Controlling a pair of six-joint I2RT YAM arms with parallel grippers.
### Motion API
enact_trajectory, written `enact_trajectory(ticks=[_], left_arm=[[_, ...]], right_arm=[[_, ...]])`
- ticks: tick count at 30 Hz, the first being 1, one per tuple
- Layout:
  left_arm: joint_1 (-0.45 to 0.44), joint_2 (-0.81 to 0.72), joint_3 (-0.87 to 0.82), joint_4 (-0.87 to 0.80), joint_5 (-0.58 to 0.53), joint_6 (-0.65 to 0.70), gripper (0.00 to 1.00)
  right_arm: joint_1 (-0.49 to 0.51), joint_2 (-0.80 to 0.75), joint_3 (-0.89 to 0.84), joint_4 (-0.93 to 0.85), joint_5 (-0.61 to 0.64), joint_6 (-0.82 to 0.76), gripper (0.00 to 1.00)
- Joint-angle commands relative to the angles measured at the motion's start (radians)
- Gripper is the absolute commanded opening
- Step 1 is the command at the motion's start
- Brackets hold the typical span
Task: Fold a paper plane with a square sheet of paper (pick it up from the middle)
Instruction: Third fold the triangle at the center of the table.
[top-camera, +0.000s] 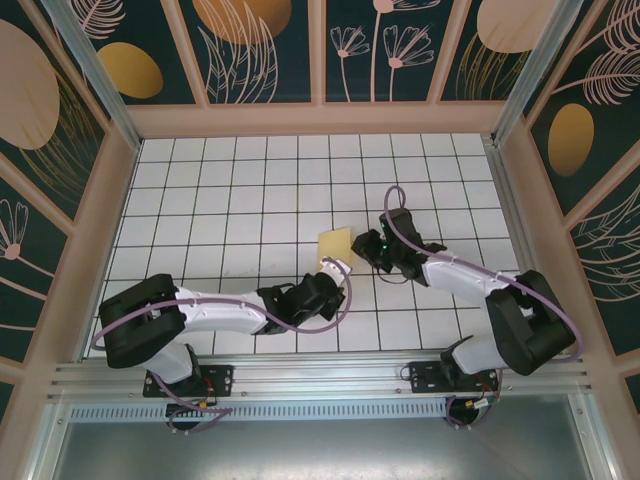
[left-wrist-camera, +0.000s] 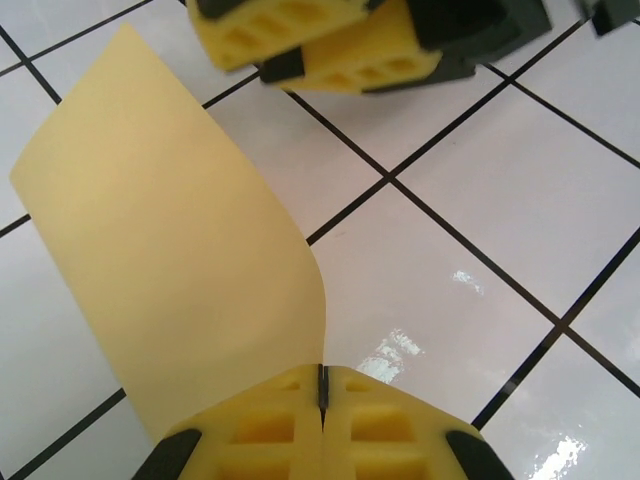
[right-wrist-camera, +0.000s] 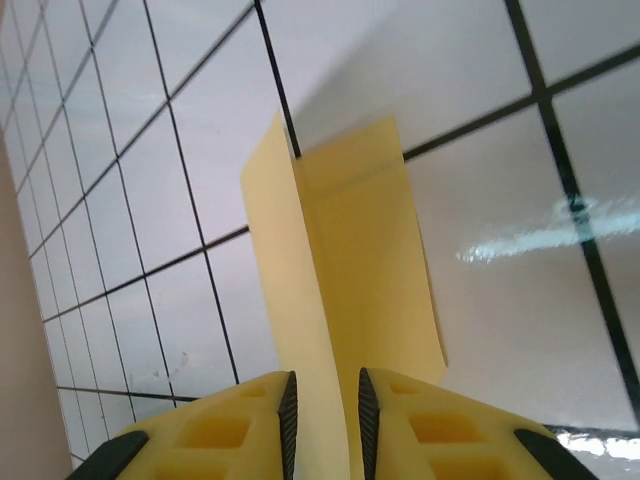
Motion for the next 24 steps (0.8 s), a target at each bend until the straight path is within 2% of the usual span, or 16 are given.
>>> enact_trajectory(ticks=[1, 4, 7, 14, 24], left_arm=[[0.017, -0.033, -0.019, 0.053, 0.050, -0.034, 0.00], [0.026, -0.039, -0.024, 0.056, 0.067, -0.037, 0.00], [0.035, -0.042, -0.026, 0.055, 0.078, -0.038, 0.00], [0.060, -0.056, -0.041, 0.063, 0.120, -0.048, 0.00], [0.122, -0.060, -0.061, 0.093, 0.222, -0.085, 0.00]], right_arm=[[-0.024, -0.028, 0.041, -0.039, -0.012, -0.093, 0.24], [-0.018, 0.013, 0.092, -0.024, -0.071, -0.146, 0.17], [-0.013, 0.117, 0.177, -0.053, -0.149, -0.215, 0.11], [-0.014, 0.331, 0.329, -0.190, -0.123, -0.357, 0.10], [-0.015, 0.498, 0.435, -0.306, -0.108, -0.518, 0.10]])
